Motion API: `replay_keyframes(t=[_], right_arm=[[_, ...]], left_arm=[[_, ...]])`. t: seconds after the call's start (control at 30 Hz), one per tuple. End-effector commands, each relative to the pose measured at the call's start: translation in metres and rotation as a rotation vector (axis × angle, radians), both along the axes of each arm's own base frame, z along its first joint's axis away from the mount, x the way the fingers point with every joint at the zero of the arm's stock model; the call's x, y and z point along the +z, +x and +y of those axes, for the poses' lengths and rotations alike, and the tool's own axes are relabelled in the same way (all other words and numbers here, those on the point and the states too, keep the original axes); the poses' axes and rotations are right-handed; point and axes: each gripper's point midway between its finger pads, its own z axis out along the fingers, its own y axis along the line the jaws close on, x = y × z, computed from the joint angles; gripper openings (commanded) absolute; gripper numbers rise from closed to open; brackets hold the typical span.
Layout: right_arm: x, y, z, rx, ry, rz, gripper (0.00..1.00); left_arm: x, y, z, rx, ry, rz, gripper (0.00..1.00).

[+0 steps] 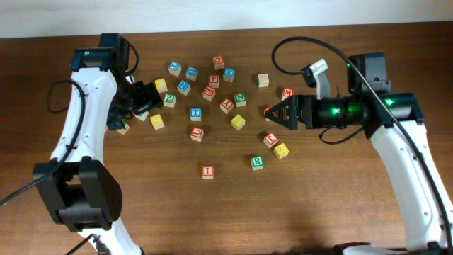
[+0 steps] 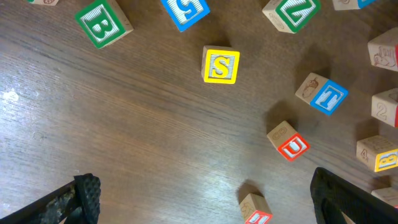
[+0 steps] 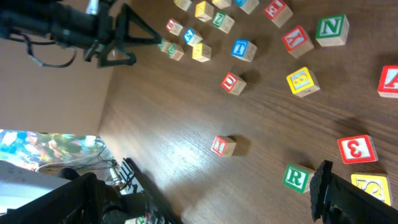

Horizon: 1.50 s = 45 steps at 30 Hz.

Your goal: Spell out ICRA

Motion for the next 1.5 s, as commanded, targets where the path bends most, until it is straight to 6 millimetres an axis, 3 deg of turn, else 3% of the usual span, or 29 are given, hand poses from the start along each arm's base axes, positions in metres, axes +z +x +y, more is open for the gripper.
replay_keyframes(t=[0.0, 0.1, 0.23, 0.33, 0.57, 0.63, 0.77, 0.97, 1.03, 1.13, 1.33, 1.47], right_arm=[[-0.017, 0.009, 0.0, -0.005, -0.019, 0.046, 0.98], [-0.036, 0.012, 0.008, 0.014, -0.034, 0.102, 0.98], [-0.056, 0.006, 0.026, 0.056, -0.142, 0.114, 0.98], [-0.057, 0.002, 0.04, 0.094, -0.153, 0.087, 0.98], [-0.057, 0.003, 0.039, 0.092, -0.156, 0.087, 0.98], [-0.065, 0.009, 0.028, 0.055, -0.233, 0.076, 0.98], [-0.089, 0.03, -0.019, -0.092, -0.53, 0.03, 0.98], [-0.089, 0.029, -0.019, -0.09, -0.528, 0.032, 0.98], [-0.09, 0.029, -0.021, -0.094, -0.543, 0.035, 0.98], [-0.097, 0.037, -0.052, -0.168, -0.715, 0.007, 0.98], [-0.097, 0.037, -0.055, -0.173, -0.728, 0.008, 0.98], [-0.097, 0.037, -0.054, -0.173, -0.728, 0.008, 0.98]], left_arm=[[-0.004, 0.007, 0.0, -0.015, -0.006, -0.019, 0.99], [-0.013, 0.011, 0.0, -0.015, -0.006, -0.033, 0.99], [-0.032, -0.002, 0.0, -0.016, -0.007, 0.023, 0.99], [-0.036, -0.005, -0.001, -0.054, -0.006, 0.034, 0.99], [-0.035, -0.002, -0.005, -0.076, -0.03, 0.02, 0.99], [-0.035, -0.003, -0.006, -0.086, -0.031, 0.02, 0.99], [-0.034, -0.005, -0.036, -0.269, -0.078, 0.01, 0.99], [-0.034, 0.005, -0.061, -0.34, -0.052, -0.043, 0.99], [-0.035, 0.008, -0.044, -0.247, 0.034, -0.041, 0.99], [-0.035, 0.01, -0.011, -0.131, 0.151, -0.032, 0.99], [-0.035, 0.006, 0.028, 0.011, 0.153, -0.008, 0.99], [-0.034, 0.017, 0.001, -0.095, 0.007, -0.058, 0.97]])
